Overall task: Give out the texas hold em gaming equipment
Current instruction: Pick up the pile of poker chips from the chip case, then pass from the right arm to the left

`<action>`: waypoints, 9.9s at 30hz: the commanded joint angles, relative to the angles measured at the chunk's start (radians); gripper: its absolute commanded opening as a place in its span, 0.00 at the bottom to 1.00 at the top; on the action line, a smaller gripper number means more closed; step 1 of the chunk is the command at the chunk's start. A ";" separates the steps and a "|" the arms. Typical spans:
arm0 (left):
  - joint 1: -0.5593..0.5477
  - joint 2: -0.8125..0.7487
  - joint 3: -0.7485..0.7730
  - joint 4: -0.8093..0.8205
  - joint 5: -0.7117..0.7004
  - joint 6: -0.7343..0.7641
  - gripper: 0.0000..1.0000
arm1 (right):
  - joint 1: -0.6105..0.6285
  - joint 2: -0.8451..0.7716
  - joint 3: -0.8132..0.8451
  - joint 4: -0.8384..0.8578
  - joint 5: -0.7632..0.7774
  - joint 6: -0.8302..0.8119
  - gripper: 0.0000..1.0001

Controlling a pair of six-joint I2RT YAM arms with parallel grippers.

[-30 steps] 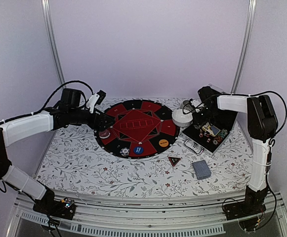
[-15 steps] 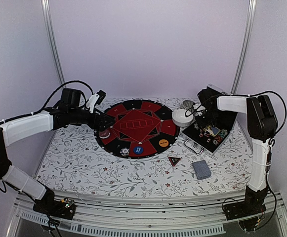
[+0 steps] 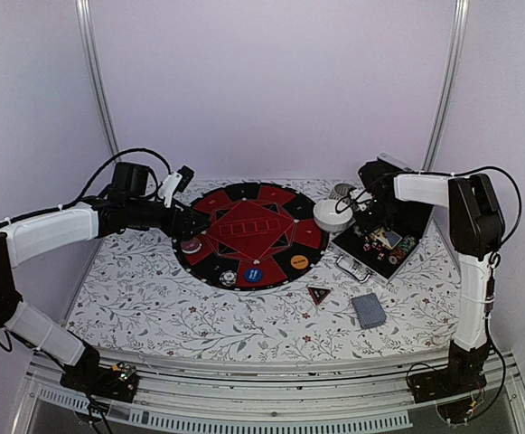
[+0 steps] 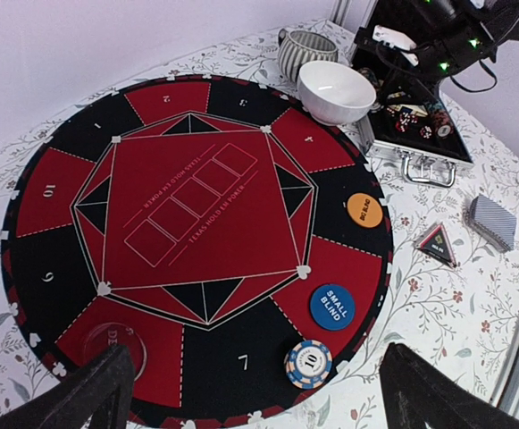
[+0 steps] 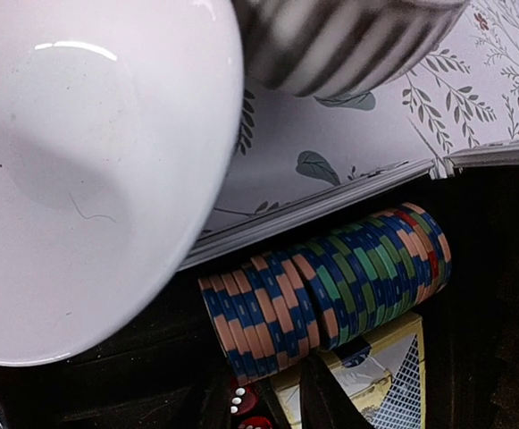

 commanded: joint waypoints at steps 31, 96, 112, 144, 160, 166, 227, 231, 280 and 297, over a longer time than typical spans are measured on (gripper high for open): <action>0.015 0.014 0.019 -0.008 0.015 -0.008 0.98 | -0.007 0.036 0.009 0.162 -0.121 -0.037 0.31; 0.019 0.026 0.020 -0.010 0.042 -0.020 0.98 | -0.021 -0.010 0.015 0.079 -0.049 -0.028 0.51; 0.020 0.030 0.022 -0.012 0.045 -0.022 0.98 | 0.020 0.003 0.011 0.074 0.070 -0.044 0.43; 0.022 0.035 0.023 -0.014 0.057 -0.027 0.98 | 0.023 0.029 0.077 0.041 0.005 0.001 0.37; 0.025 0.037 0.024 -0.013 0.064 -0.031 0.98 | 0.001 0.055 0.059 0.039 -0.084 0.007 0.42; 0.024 0.039 0.024 -0.013 0.064 -0.031 0.98 | 0.001 0.030 0.042 0.043 -0.216 -0.008 0.40; 0.030 0.043 0.026 -0.018 0.081 -0.034 0.98 | 0.073 0.068 -0.023 0.197 0.164 0.051 0.48; 0.030 0.042 0.026 -0.019 0.081 -0.034 0.98 | 0.065 0.057 -0.019 0.202 0.173 0.066 0.35; -0.594 -0.237 -0.247 0.310 -0.278 0.705 0.98 | 0.527 -0.372 -0.137 0.295 -0.779 0.590 0.02; -0.590 -0.028 -0.078 0.254 -0.374 0.564 0.55 | 0.542 -0.357 -0.209 0.400 -0.833 0.625 0.02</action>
